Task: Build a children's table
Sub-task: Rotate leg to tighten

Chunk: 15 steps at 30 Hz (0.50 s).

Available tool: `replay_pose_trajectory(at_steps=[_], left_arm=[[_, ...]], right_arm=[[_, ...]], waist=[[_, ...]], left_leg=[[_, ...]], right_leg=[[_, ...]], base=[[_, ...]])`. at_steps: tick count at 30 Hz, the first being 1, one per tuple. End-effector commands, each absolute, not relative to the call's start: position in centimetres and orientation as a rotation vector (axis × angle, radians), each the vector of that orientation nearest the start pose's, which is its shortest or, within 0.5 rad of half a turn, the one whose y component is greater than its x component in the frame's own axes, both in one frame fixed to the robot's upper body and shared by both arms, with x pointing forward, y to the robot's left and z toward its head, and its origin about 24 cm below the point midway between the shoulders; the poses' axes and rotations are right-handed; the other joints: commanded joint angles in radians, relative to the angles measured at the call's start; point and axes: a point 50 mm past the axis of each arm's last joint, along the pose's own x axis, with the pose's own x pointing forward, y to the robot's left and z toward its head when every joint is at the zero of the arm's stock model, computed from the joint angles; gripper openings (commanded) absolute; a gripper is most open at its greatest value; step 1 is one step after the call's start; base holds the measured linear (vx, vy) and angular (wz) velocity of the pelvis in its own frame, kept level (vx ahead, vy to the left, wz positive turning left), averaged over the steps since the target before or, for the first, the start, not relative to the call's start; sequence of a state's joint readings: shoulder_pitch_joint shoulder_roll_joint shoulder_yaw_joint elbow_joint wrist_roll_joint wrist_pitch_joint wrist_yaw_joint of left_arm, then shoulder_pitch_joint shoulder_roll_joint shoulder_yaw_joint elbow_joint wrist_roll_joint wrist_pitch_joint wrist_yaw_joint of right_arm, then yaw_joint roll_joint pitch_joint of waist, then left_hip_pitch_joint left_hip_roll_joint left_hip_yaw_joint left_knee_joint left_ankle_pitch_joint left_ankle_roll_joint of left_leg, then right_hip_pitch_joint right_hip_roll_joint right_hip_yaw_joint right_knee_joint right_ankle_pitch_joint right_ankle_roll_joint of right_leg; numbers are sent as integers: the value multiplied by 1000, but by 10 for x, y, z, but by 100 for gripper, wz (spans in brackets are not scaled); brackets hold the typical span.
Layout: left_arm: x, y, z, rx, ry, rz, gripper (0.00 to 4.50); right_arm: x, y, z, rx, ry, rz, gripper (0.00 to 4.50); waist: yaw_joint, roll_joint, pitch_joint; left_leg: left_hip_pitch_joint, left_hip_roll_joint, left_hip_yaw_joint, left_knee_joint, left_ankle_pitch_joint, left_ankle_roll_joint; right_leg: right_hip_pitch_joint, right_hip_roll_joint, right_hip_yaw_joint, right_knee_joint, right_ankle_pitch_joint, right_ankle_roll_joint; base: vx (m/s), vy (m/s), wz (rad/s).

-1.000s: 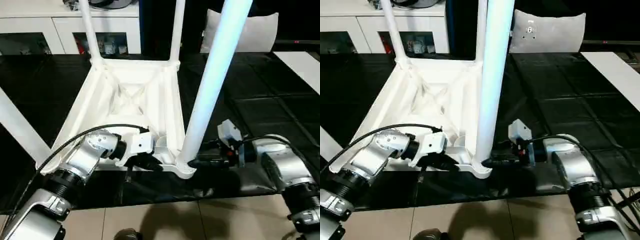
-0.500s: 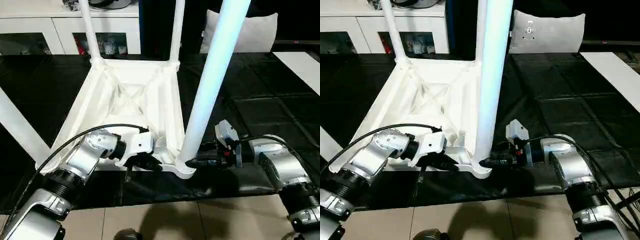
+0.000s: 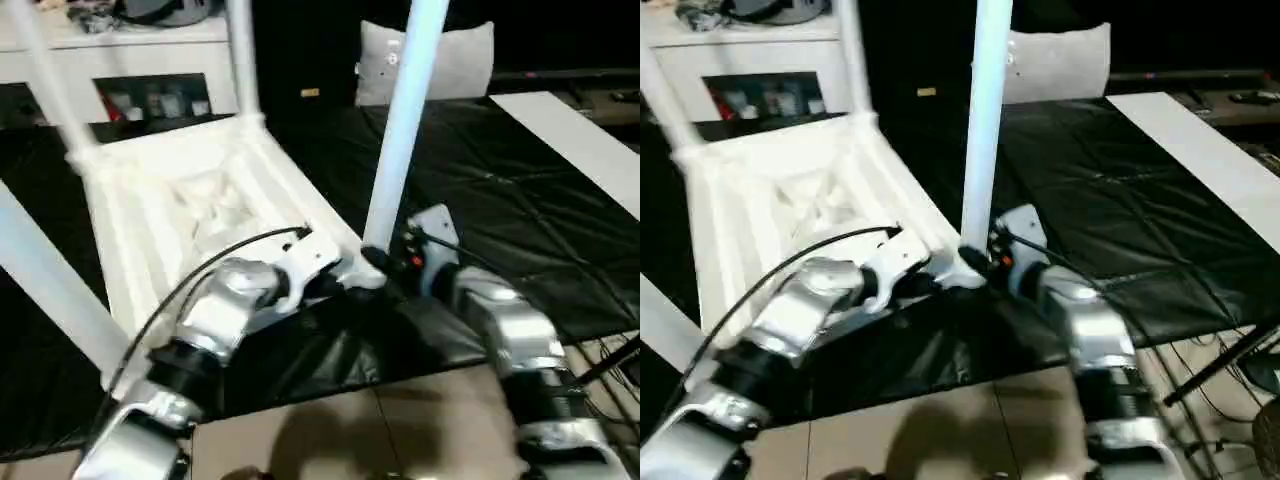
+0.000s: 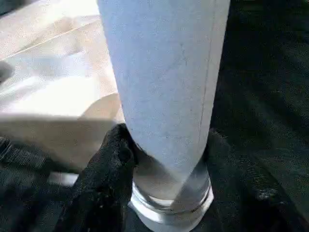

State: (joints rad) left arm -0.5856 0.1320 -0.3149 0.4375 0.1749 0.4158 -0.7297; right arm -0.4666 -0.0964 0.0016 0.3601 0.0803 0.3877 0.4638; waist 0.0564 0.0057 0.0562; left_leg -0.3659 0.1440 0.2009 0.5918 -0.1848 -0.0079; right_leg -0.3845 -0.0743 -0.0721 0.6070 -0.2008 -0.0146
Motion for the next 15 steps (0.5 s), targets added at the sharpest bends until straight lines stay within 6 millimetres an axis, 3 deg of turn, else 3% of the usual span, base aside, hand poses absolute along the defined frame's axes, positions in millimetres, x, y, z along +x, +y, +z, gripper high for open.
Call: replay_pose_trajectory(at_steps=[1, 3, 4, 6, 9, 10, 15], left_arm=[[306, 15, 63, 418, 349, -1159, 0], [306, 17, 62, 431, 353, -1155, 0], [306, 19, 61, 440, 358, -1149, 0], [306, 21, 60, 445, 361, -1147, 0], [307, 36, 57, 460, 368, -1144, 0], [308, 39, 56, 457, 376, -1139, 0], [310, 53, 54, 469, 389, -1158, 0]], right_arm=[[327, -93, 45, 25, 353, 576, 261], [326, -92, 48, 37, 329, 590, 261], [325, -92, 50, 61, 319, 599, 281], [324, -94, 51, 61, 309, 600, 296], [324, -111, 53, 62, 292, 586, 316], [323, -114, 55, 50, 284, 612, 341], [317, -130, 63, 21, 253, 736, 371]], waist=[[8, -6, -52], [10, -4, -54], [18, -5, -58], [22, -3, -57], [38, -6, -62], [40, -7, -63], [48, -5, -61]], left_leg=[[15, 92, -66, -85, -346, -32], [13, 94, -61, -85, -319, -21], [17, 97, -55, -82, -286, -9], [15, 95, -52, -82, -257, 2], [10, 96, -49, -77, -180, 32], [9, 95, -48, -76, -166, 41], [9, 98, -49, -76, -178, 53]], right_leg=[[20, -110, 62, -110, -468, -142], [21, -107, 65, -105, -393, -154], [22, -107, 68, -97, -305, -178], [24, -105, 68, -92, -253, -195], [35, -107, 67, -79, -158, -213], [38, -106, 65, -77, -136, -218], [40, -105, 63, -79, -151, -215]], base=[[0, 0, 0], [0, 0, 0], [0, 0, 0], [0, 0, 0], [0, 0, 0], [0, 0, 0], [0, 0, 0]])
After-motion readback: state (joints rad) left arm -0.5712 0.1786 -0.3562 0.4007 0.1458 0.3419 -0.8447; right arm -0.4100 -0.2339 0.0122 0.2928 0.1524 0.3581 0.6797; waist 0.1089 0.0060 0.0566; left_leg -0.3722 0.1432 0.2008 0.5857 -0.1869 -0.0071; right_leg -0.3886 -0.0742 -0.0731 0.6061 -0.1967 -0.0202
